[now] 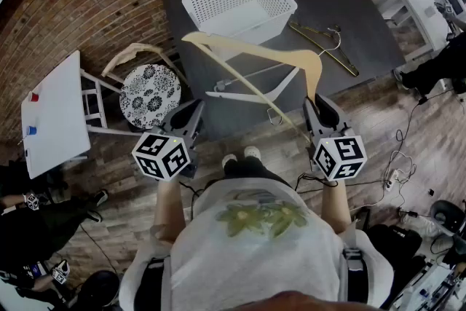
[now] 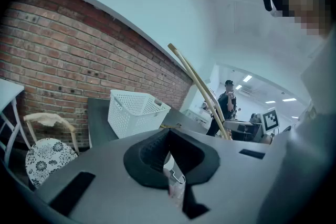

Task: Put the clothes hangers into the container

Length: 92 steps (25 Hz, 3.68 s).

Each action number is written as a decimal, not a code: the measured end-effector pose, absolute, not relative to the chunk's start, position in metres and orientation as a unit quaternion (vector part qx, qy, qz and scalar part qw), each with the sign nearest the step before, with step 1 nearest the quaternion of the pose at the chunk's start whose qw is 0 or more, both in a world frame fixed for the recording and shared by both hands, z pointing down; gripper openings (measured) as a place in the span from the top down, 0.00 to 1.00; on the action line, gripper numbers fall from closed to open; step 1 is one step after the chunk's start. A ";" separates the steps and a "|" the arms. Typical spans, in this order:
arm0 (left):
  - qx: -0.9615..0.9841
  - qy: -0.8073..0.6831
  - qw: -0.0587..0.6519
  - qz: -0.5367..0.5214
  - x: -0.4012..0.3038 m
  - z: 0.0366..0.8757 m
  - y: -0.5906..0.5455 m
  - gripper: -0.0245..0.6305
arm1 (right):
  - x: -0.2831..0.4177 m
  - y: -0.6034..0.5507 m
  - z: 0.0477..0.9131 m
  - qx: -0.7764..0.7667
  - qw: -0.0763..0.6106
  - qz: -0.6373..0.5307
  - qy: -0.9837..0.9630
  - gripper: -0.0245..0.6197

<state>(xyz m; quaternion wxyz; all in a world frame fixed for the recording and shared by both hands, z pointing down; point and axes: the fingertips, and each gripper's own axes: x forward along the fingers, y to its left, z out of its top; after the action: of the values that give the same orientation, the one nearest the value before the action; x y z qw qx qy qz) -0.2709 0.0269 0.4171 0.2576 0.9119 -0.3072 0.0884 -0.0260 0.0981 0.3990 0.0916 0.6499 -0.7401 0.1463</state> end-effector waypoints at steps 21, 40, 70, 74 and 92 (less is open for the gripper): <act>0.920 -0.299 0.241 0.082 -0.277 0.425 -0.005 0.92 | 0.005 0.007 0.350 0.649 0.304 -0.071 -0.693 0.81; 0.899 -0.357 0.242 0.079 -0.184 0.414 -0.076 0.92 | 0.066 -0.157 0.351 0.510 0.461 -0.216 -0.694 0.81; 0.856 -0.436 0.267 0.072 -0.166 0.438 -0.117 0.92 | 0.007 -0.306 0.486 0.339 0.591 -0.159 -0.715 0.81; 0.854 -0.439 0.270 0.073 -0.165 0.440 -0.119 0.92 | 0.004 -0.313 0.501 0.326 0.598 -0.139 -0.719 0.81; 0.845 -0.451 0.275 0.078 -0.166 0.445 -0.115 0.92 | 0.014 -0.333 0.544 0.324 0.620 -0.126 -0.703 0.81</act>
<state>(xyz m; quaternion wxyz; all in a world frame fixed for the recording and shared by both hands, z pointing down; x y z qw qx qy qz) -0.1659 -0.1153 0.4452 0.2750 0.8454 -0.4511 0.0778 0.0144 -0.3335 0.5436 0.6203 0.3236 -0.7034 -0.1257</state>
